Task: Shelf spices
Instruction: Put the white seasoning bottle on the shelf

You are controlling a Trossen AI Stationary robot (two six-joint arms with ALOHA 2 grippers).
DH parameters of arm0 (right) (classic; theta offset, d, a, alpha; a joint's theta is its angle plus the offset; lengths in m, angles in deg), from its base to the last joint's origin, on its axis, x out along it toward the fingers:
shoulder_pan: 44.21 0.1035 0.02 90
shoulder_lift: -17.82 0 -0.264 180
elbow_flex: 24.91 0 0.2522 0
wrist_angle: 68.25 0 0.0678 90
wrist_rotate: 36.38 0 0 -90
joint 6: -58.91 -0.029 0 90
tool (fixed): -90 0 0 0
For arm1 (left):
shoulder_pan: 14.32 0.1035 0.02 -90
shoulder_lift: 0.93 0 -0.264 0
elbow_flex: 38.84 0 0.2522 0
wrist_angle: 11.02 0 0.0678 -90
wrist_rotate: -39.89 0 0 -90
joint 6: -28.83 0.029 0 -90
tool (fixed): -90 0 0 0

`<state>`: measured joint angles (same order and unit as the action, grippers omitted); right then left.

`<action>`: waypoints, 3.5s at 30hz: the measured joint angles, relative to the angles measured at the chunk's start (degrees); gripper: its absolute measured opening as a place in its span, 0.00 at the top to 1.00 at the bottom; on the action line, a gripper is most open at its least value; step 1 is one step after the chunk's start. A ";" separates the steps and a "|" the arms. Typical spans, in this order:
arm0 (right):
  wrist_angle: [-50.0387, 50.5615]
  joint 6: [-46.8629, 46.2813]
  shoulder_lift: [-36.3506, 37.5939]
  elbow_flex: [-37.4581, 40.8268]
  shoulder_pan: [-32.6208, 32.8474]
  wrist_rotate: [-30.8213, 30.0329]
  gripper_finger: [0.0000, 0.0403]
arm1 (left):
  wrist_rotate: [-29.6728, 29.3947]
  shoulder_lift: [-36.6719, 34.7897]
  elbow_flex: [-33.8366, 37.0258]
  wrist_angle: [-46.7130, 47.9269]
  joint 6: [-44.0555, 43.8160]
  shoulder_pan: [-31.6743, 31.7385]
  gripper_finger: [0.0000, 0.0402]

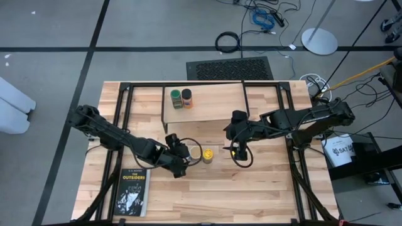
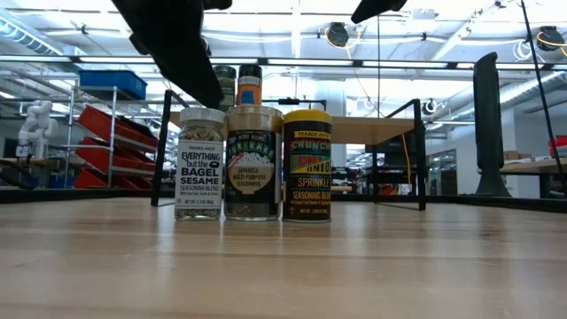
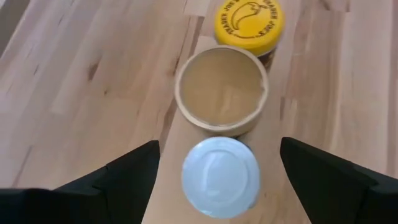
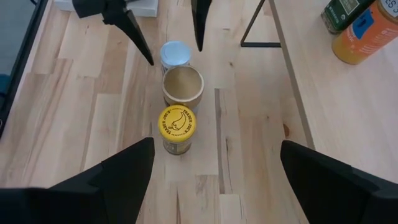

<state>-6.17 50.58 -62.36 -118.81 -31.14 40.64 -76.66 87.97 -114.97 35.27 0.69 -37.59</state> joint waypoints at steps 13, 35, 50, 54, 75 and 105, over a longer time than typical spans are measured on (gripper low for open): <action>0.41 0.02 0.00 0.00 0.60 0.00 0.16 | 6.94 0.30 2.22 0.55 -1.29 2.86 0.15; 0.39 0.24 0.02 0.00 0.60 -0.14 0.16 | 7.93 0.90 3.56 -2.67 1.97 3.43 0.47; 0.43 0.23 0.02 0.00 0.60 -0.19 0.16 | 12.29 -1.23 -2.54 8.28 5.83 3.37 0.47; 0.43 0.22 0.02 0.00 0.60 -0.21 0.16 | 12.22 -3.67 -6.86 13.59 8.58 3.37 0.47; 5.06 -1.31 0.02 0.02 0.60 -0.22 0.16 | 9.91 -7.27 -42.39 25.08 44.78 20.52 0.47; 5.23 -1.43 7.28 0.02 0.58 -0.46 0.16 | 32.61 12.65 -45.03 11.58 59.98 44.22 0.47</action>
<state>-0.94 49.14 -55.08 -118.79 -30.55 40.19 -44.05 100.62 -159.99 46.86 60.66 6.63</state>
